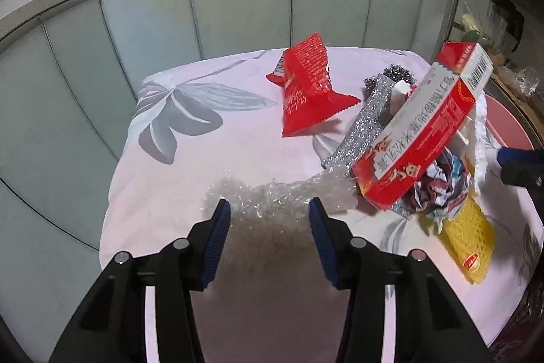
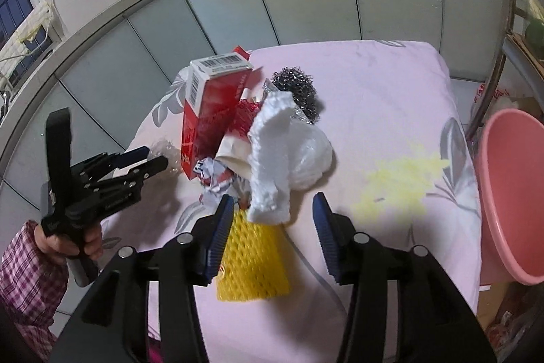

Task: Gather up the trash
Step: 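Grasp the bubble wrap with the left gripper while the right gripper grasps the white styrofoam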

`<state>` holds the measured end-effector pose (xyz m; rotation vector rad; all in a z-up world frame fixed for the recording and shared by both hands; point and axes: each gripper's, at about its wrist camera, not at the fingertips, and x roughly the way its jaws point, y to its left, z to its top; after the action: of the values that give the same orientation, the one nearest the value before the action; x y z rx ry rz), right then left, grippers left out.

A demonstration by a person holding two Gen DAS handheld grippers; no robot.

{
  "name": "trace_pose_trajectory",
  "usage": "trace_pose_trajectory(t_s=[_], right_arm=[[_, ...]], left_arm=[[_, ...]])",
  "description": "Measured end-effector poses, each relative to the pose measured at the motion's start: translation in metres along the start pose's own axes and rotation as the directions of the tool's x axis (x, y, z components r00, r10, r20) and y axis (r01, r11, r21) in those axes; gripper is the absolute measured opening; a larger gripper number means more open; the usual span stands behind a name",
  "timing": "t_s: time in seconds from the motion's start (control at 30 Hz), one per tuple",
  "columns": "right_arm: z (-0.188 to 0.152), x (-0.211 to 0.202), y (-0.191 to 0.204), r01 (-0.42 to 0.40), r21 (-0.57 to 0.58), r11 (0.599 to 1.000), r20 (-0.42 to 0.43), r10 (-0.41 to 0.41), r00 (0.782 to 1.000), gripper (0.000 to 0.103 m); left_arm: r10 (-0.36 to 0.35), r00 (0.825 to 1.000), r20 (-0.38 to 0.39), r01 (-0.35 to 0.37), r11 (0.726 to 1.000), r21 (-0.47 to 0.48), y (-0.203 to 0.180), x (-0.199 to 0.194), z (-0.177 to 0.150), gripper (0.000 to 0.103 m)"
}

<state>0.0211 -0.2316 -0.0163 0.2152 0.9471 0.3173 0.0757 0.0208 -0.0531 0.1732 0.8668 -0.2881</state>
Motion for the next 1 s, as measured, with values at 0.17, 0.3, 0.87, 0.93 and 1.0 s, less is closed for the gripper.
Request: trace_pose_trajectory(t_s=[0.17,0.3,0.87,0.93,1.0], right_arm=[[0.003,0.011,0.006,0.013,-0.007,1.000,-0.009,-0.013,1.000,0.049],[0.003,0.017,0.006,0.023,0.004,1.000,-0.009,-0.023,1.000,0.049],[0.005,0.031,-0.012,0.028,0.076,0.997,0.009,-0.029,1.000,0.027],[0.003,0.026,-0.015,0.020,0.079,0.997,0.023,-0.022,0.999,0.026],[0.001,0.017,-0.017,0.013,0.078,0.997,0.039,-0.016,0.999,0.026]], left_arm=[[-0.017,0.999,0.033,0.017,1.000,-0.004,0.003,-0.007,-0.007,0.033],[-0.035,0.998,0.055,0.037,0.999,-0.039,0.007,-0.016,-0.008,0.026],[-0.099,0.983,0.157,0.110,0.992,-0.064,-0.001,-0.065,-0.005,0.023],[-0.109,0.980,0.166,0.121,0.991,-0.064,-0.005,-0.069,-0.002,0.023],[-0.122,0.977,0.176,0.134,0.989,-0.060,-0.010,-0.073,0.001,0.023]])
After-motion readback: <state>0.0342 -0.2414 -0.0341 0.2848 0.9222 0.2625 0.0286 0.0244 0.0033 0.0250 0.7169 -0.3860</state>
